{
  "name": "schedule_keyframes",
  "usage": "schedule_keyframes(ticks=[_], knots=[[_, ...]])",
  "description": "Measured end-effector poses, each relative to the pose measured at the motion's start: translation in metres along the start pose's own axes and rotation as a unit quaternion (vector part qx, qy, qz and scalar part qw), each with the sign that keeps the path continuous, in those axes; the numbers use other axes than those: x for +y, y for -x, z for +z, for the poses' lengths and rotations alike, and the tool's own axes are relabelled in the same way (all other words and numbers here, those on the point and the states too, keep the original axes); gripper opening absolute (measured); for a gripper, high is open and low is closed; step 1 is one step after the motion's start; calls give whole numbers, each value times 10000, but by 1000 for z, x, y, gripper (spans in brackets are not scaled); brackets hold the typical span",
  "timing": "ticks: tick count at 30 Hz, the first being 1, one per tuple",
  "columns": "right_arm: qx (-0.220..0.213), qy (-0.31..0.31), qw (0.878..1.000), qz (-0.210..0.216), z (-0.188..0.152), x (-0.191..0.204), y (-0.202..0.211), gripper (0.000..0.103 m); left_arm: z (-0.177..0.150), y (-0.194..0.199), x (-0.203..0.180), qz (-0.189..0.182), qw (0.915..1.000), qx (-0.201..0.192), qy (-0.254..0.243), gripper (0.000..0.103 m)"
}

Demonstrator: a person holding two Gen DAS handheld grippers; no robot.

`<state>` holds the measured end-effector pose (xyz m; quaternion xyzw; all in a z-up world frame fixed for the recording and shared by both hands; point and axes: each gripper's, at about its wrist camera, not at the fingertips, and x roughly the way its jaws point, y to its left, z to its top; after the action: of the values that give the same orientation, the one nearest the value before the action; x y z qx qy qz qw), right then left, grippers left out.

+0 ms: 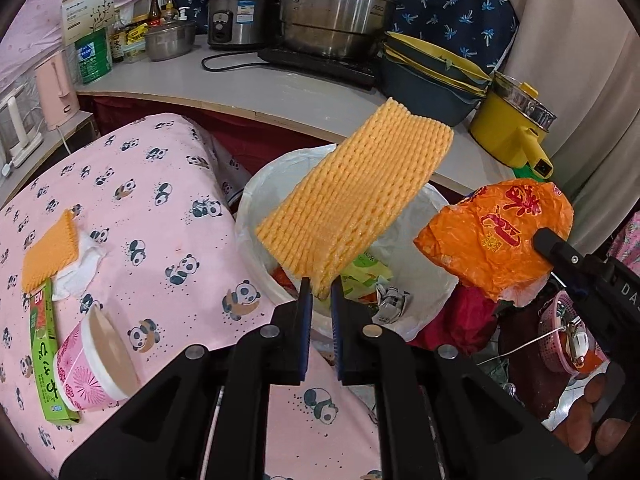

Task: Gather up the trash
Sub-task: 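Carry the bag and mesh sleeve over the bin and open both tools, then move both tools back over the pink cup and green box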

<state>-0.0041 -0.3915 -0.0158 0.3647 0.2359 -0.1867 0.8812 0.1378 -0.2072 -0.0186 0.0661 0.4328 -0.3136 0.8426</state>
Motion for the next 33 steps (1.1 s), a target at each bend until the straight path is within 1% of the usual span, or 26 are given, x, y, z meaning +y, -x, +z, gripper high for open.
schedule_keyframes(ticks=[2,3,5,7,9,16,20,22,24,25,26,27,30,31,33], knots=[[-9,-28,10000,-14,1,-2,-1,13,2,-4,-2,-19,10000,-10,-16,15],[-4,-32,10000,-20,2,-3,-2,13,2,-5,-3,6,10000,-24,-15,26],[6,-11,10000,-39,2,-3,-4,13,3,-6,-3,49,10000,-78,-5,41],[23,0,10000,-39,3,-2,-6,13,4,-6,-2,80,9999,-99,38,44],[35,28,10000,-37,4,-1,-8,13,4,-7,2,89,9999,-85,113,50],[116,186,9998,37,3,14,-21,13,1,-5,17,227,9993,-117,281,54],[205,339,9992,72,1,28,-33,14,-1,0,26,355,9986,-186,351,61],[257,420,9988,75,0,34,-41,14,-2,2,30,397,9983,-200,382,61],[325,485,9983,85,-1,41,-49,18,-4,3,35,452,9979,-191,418,62],[354,515,9980,72,-1,44,-53,18,-4,4,37,485,9977,-192,434,63],[375,527,9979,59,-2,46,-57,20,-5,4,39,516,9975,-199,448,67],[417,533,9977,55,-2,48,-61,24,-6,5,41,548,9972,-210,464,70],[509,511,9974,73,-4,53,-66,32,-9,7,47,622,9965,-235,501,74],[505,510,9974,81,-5,55,-66,33,-10,8,50,645,9962,-243,525,75],[497,549,9972,100,-7,60,-65,35,-12,11,53,668,9959,-249,562,79]])
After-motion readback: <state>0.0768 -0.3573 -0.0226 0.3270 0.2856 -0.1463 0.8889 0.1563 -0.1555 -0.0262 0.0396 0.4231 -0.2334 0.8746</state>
